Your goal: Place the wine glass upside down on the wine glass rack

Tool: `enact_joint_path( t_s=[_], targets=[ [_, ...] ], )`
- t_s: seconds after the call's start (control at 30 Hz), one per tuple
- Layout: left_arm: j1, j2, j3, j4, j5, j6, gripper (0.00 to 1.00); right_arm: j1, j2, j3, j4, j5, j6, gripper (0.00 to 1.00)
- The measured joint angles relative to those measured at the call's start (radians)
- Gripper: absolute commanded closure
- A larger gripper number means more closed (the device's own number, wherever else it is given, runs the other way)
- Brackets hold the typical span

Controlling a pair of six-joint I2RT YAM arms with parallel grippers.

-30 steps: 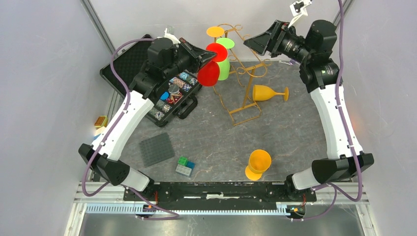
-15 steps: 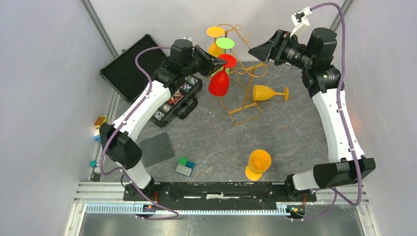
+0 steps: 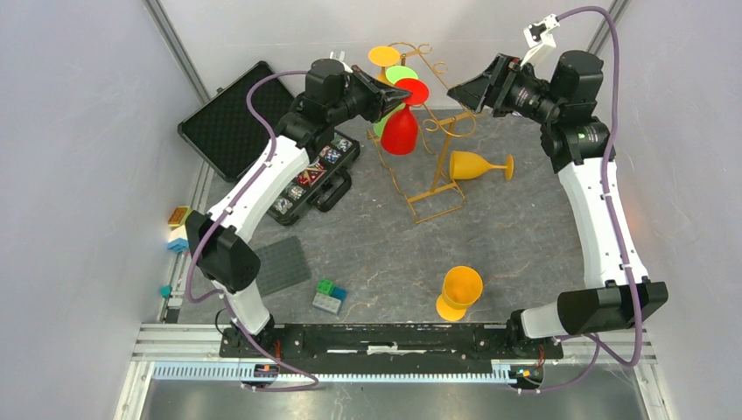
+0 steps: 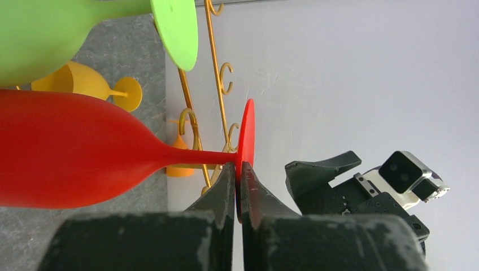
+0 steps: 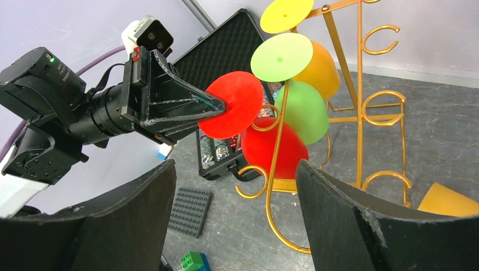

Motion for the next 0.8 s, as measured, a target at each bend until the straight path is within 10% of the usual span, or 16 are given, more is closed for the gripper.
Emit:
enact_joint_path(
  t_s=[0.43, 0.8],
  targets=[
    [0.008, 0.083, 0.036, 0.013, 0.018, -0.007, 0.94, -0.014, 0.0, -0.012, -0.001, -0.01, -0.007, 0.18],
    [0.008, 0.088, 0.043, 0.008, 0.049, -0.014, 0.56, -0.024, 0.0, -0.017, -0.029, -0.015, -0.026, 0.17]
  ],
)
